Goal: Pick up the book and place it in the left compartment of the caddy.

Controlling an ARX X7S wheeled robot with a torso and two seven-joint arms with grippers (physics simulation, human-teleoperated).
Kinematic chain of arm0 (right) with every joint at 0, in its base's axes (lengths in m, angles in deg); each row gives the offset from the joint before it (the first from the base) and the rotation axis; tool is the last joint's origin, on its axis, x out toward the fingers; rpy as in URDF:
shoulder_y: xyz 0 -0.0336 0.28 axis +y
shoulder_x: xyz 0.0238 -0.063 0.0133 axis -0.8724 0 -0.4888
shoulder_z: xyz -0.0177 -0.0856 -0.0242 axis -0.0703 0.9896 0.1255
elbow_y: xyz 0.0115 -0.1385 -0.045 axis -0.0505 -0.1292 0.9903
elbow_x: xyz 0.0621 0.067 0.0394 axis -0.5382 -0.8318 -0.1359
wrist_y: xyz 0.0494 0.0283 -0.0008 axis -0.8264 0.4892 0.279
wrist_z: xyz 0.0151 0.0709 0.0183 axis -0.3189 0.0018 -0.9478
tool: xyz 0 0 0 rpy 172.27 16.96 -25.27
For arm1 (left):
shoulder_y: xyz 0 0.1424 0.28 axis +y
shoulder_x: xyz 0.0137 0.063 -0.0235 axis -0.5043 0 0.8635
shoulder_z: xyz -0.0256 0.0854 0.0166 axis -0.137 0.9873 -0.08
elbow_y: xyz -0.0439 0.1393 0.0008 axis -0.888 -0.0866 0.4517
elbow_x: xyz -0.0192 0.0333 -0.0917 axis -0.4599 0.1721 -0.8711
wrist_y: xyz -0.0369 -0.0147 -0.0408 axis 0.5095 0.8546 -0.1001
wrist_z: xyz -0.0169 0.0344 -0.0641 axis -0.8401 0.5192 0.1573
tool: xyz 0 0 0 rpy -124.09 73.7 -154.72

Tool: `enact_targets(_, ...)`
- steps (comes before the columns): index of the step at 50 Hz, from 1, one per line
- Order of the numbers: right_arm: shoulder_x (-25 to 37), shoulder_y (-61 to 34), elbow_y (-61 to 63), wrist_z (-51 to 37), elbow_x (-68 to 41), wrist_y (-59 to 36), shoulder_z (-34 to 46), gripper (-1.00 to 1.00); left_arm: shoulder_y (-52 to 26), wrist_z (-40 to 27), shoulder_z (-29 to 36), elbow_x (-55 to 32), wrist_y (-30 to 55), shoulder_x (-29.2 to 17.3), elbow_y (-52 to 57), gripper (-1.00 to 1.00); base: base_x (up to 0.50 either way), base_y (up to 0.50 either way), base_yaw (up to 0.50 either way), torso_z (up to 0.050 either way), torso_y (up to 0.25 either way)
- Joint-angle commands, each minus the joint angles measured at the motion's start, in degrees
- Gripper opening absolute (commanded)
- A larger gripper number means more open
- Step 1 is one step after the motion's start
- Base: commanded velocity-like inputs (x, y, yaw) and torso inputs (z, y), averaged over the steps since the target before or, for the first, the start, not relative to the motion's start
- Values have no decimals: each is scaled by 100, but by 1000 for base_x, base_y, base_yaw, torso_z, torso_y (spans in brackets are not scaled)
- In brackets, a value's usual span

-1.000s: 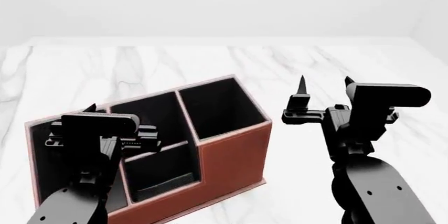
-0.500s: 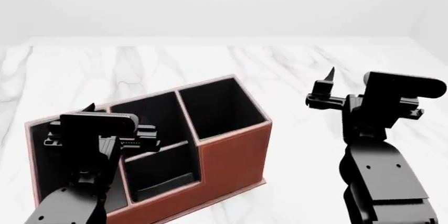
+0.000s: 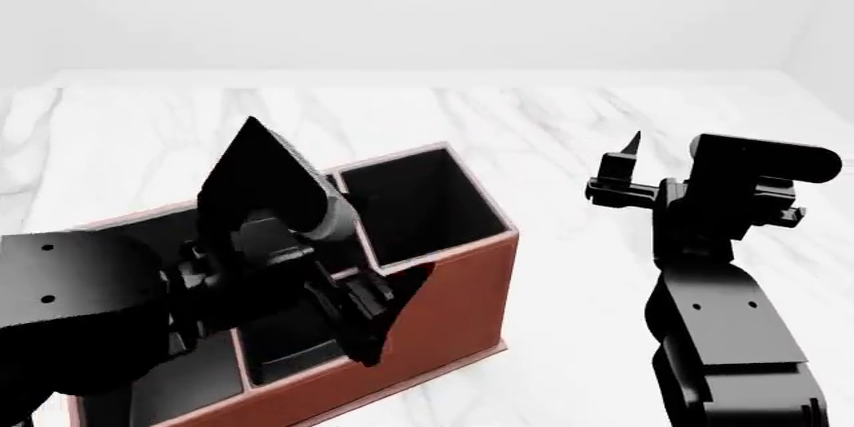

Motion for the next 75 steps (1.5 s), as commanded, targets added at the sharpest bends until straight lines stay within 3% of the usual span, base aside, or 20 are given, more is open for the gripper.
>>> enact_targets(1, 5, -24, -141, -23, 1, 36, 41, 100, -1211, -93, 773, -2220, 673, -498, -361, 100, 0, 0, 0, 0, 0)
enact_targets(6, 9, -26, -156, -32, -8, 51, 48, 100, -1303, -68, 912, -2231, 621, -518, -392, 100, 0, 0, 0, 0, 0)
enact_targets(19, 12, -28, -205, -67, -6, 82, 102, 100, -2298, -138, 2268, -2515, 810, -89, -1001, 100, 0, 0, 0, 0, 0)
enact_targets(27, 25, -1, -214, -63, -42, 89, 103, 100, -2308, 801, 2643, -1625, 753, 183, -1208, 100, 0, 0, 0, 0, 0)
enact_targets(50, 32, -19, -247, -113, -80, 151, 143, 100, -2714, 2149, 3942, -416, 538, 766, -1591, 100, 0, 0, 0, 0, 0)
enact_targets(59, 46, -31, -183, -132, -98, 103, 161, 100, -2588, 2062, 4236, -509, 460, 1114, -1495, 100, 0, 0, 0, 0, 0)
enact_targets(67, 43, -11, -238, -140, -103, 151, 193, 100, -2524, 1626, 4274, -1090, 489, 1215, -1327, 100, 0, 0, 0, 0, 0)
enact_targets(75, 45, -26, -250, -150, -110, 149, 229, 100, -2531, 1633, 4422, -1158, 418, 1298, -1266, 100, 0, 0, 0, 0, 0)
